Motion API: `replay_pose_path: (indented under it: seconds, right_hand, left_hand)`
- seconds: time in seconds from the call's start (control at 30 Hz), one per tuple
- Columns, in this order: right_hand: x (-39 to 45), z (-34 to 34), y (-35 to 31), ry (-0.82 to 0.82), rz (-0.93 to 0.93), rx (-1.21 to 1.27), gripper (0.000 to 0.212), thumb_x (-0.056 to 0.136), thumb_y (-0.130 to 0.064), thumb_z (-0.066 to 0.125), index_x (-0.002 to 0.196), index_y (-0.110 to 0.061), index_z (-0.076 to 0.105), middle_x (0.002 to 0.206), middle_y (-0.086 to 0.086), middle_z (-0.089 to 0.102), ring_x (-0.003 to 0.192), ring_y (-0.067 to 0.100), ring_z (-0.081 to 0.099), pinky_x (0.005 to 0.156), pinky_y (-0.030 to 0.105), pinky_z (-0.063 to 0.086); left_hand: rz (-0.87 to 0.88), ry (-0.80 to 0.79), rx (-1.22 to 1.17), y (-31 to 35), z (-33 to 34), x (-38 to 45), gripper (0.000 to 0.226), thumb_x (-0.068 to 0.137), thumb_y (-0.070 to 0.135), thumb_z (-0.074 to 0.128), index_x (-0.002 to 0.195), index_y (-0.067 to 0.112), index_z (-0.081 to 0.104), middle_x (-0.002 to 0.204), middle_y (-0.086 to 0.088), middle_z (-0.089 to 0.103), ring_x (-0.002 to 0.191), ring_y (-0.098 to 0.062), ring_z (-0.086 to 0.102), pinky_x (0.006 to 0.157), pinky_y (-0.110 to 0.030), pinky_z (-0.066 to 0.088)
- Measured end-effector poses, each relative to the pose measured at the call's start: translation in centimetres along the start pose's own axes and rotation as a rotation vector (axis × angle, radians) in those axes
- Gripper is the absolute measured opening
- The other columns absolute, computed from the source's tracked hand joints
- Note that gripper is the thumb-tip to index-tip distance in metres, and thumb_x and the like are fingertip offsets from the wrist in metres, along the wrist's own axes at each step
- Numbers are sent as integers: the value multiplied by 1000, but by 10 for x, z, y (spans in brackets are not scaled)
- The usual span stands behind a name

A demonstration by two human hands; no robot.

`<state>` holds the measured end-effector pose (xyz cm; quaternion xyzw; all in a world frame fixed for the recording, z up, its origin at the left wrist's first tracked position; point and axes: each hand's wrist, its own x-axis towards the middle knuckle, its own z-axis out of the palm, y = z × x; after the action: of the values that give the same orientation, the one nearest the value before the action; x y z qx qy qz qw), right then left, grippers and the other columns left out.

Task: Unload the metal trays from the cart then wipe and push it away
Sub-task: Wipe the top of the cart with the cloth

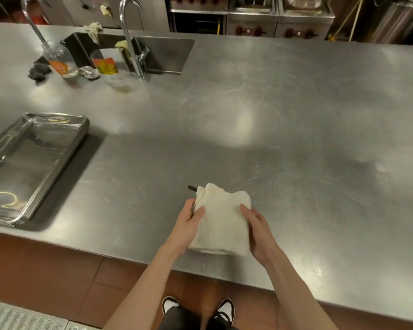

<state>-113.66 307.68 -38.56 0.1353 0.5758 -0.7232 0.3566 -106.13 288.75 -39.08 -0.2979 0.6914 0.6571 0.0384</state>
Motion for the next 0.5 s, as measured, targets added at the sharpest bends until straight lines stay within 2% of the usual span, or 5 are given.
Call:
replay_pose_path:
  seconds: [0.03,0.13,0.27,0.43,0.5]
  right_hand:
    - [-6,7,-8,-24,70,86,51,92,-49,71,130,-15,68,124,10,76,116,29,73,100,48,56]
    - [-18,34,-28,-88,194,191,49,94,-49,67,127,-13,68,118,15,78,103,31,77,89,45,57]
    - [-30,70,-39,-153,186,244,46,99,-39,63,132,-8,65,123,19,75,108,37,75,95,51,55]
    - [-36,109,-39,-208,186,324,47,104,-42,53,137,-11,63,133,18,71,121,38,69,113,55,45]
    - [-36,128,-36,-221,175,338,44,104,-42,52,137,-15,64,134,16,71,122,38,69,115,58,42]
  left_hand:
    - [21,-12,-36,8,-5,-4,14,111,26,50,121,25,59,124,-7,65,107,-14,59,94,-33,48]
    - [66,-33,-117,28,-19,-10,19,110,24,52,125,19,63,128,-7,68,113,-16,63,102,-38,50]
    - [146,5,-138,45,-39,-18,28,103,33,58,126,18,65,124,-11,68,110,-13,64,96,-33,49]
    - [281,237,-165,58,-83,-30,35,111,34,52,146,36,56,137,24,63,127,13,55,103,-12,43]
    - [328,307,-198,63,-108,-36,38,112,36,48,150,35,53,137,37,59,133,17,49,111,-13,40]
